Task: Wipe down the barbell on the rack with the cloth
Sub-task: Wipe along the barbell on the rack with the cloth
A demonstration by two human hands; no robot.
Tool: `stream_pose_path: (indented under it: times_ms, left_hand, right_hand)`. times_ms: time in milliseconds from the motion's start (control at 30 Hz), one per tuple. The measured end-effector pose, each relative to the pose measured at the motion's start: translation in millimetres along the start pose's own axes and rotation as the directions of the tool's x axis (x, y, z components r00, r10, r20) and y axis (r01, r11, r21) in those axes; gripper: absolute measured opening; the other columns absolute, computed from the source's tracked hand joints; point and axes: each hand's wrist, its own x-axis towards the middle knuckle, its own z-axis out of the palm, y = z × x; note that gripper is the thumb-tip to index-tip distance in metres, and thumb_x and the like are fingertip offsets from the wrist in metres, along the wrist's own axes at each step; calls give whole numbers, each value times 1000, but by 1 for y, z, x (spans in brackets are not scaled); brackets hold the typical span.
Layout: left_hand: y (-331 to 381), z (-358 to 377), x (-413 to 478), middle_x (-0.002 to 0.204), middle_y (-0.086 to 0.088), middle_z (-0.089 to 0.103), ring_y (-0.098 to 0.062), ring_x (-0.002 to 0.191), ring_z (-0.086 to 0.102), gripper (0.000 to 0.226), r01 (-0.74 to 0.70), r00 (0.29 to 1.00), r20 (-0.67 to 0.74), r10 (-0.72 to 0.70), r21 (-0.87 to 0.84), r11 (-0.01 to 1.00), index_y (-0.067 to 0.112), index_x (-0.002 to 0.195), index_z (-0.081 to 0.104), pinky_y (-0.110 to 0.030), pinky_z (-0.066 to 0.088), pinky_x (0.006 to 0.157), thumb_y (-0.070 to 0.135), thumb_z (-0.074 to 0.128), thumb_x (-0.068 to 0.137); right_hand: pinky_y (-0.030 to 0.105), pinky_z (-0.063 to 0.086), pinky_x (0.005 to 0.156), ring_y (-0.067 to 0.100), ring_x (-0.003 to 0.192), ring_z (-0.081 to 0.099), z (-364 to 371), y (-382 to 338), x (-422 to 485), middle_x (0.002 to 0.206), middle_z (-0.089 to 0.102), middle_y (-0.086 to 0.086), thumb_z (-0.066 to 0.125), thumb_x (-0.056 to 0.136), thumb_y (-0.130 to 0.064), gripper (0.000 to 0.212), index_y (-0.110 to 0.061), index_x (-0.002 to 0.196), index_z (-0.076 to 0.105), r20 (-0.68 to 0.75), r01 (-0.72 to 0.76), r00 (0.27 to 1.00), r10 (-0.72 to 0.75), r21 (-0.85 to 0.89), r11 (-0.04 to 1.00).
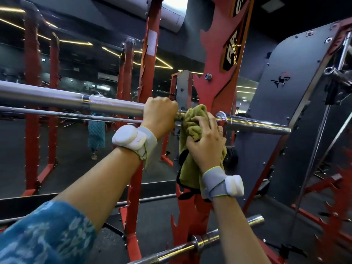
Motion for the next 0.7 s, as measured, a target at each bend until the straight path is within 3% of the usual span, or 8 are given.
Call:
stream_pose_path:
  times_ms: [100,233,433,567,700]
  left_hand:
    - [7,-4,8,96,-5,66,-28,89,64,20,-16,996,91,17,-15,1000,13,102,63,-31,37,61,22,59,85]
    - [11,-2,10,95,-5,66,-28,89,64,18,6,996,85,-4,-15,1000,14,101,65,-30,37,60,18,57,85]
    - [12,-4,8,95,-4,67,-27,87,65,15,-21,998,62,21,15,1000,14,98,65,-29,34,60,19,56,87]
    - [11,-2,5,82,-2,63,-24,80,64,12,-25,999,28,25,18,1000,16,93,66,-29,33,57,22,57,88]
    - [10,-2,5,87,-1,67,-24,81,66,13,-38,999,15,38,11,999,17,94,67,-29,32,58,21,56,89]
  right_hand:
    - [48,39,87,36,111,45,-3,15,4,139,43,-2,54,68,-25,44,-23,112,58,-5,-127,992,127,-8,992]
    - [44,35,86,32,112,43,-8,18,22,136,43,-5,59,74,-16,37,-24,109,55,-26,-323,946,323,20,946]
    - [48,38,89,33,113,43,5,6,6,139,44,-1,51,67,-25,45,-22,112,59,-87,-169,982,170,11,985]
    - [46,38,88,32,112,44,3,13,2,137,43,-1,55,75,-22,37,-23,112,57,-77,-337,937,341,56,940]
    - [46,38,89,32,111,44,-8,8,23,130,44,1,53,82,-22,33,-19,115,56,-31,-392,920,392,-10,920]
